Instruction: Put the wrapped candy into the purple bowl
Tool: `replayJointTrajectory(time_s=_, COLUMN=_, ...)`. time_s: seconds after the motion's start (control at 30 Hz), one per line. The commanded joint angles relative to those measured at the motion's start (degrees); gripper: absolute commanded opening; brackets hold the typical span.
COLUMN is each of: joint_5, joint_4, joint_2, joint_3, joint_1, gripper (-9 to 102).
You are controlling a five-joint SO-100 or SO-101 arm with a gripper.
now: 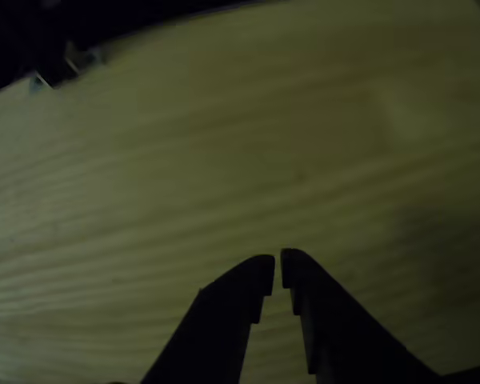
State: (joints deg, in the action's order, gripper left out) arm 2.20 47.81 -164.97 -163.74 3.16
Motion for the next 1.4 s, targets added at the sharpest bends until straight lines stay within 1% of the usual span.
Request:
replayJointTrajectory(time_s=0.0, joint_5=0.9, joint_4=0.4, joint_2=-8.6, joint_3=-3.5, joint_1=2.5, gripper=0)
replayJointTrajectory(time_s=0.13, joint_5=0.2, joint_4=3.0, joint_2=-15.9, joint_3=-8.7, joint_1=5.4, gripper=0)
replayJointTrajectory(time_s=0.37, joint_5=0.1, joint_4=2.7, joint_2=-15.9, joint_3=-9.2, joint_1=5.6, gripper=0)
replayJointTrajectory(time_s=0.53, joint_5=-1.8, joint_4=2.8, joint_2=-15.9, joint_3=-9.3, joint_1=3.0, gripper=0)
replayJointTrajectory(time_s=1.37, joint_5=-1.5, joint_4=2.8, joint_2=-15.9, joint_3=-9.3, joint_1=3.3, gripper=0)
